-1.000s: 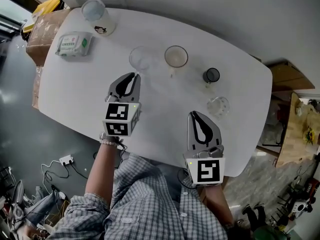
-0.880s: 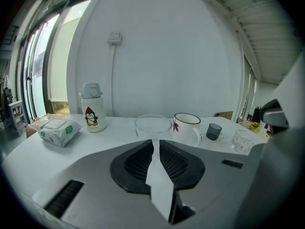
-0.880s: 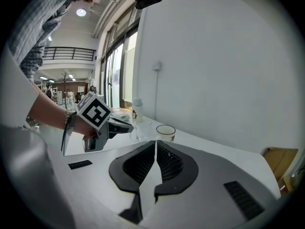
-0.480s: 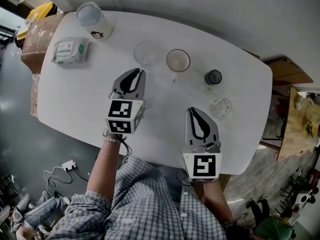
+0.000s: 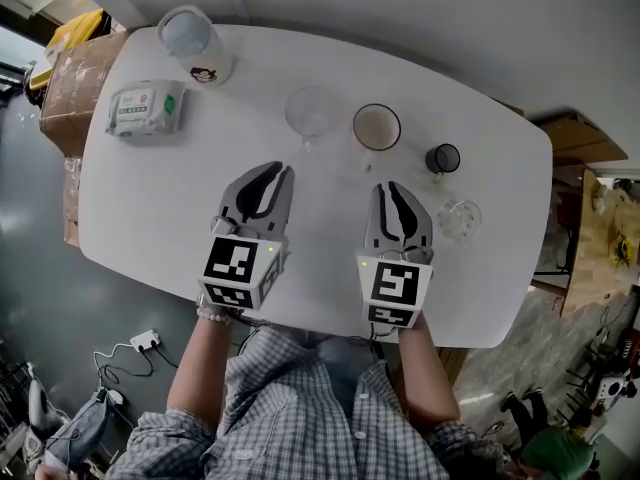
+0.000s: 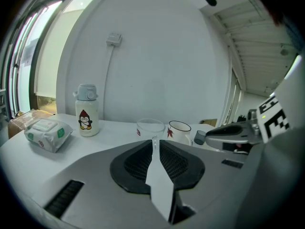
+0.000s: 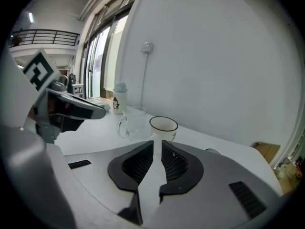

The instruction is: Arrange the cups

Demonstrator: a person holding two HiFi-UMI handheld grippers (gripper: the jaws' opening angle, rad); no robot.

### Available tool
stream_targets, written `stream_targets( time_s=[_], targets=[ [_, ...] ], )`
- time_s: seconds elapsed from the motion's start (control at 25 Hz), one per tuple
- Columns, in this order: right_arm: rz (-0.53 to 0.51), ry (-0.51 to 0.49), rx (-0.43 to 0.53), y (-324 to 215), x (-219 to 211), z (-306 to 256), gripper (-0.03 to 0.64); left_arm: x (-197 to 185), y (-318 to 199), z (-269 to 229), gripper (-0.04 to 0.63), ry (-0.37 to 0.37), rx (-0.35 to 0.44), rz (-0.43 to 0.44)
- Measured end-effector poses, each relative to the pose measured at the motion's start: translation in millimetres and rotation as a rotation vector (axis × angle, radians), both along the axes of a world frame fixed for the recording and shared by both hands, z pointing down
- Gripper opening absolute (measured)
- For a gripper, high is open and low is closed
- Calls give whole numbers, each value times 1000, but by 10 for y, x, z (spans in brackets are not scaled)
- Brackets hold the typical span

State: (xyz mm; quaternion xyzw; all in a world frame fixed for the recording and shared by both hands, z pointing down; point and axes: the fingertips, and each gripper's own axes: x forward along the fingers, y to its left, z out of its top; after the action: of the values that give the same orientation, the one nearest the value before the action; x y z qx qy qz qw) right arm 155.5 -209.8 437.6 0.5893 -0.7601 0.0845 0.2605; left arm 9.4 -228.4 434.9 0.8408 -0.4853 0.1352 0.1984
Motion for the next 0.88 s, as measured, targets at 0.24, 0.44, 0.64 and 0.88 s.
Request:
stream_targets(
  time_s=[0.24, 0.44, 0.64, 0.88],
  targets=[
    [34, 3, -48, -230, -140, 219, 65, -90, 148, -128, 57, 2, 31, 52],
    [70, 16, -67, -320, -172, 338, 100, -166, 209, -138, 57, 28, 18, 54],
    [112, -4, -55, -409, -130, 342, 98, -191, 267, -80, 56, 15, 7, 79],
    [132, -56, -53, -422, -130, 353, 94, -180, 262, -52, 55, 22, 3, 98]
  ],
)
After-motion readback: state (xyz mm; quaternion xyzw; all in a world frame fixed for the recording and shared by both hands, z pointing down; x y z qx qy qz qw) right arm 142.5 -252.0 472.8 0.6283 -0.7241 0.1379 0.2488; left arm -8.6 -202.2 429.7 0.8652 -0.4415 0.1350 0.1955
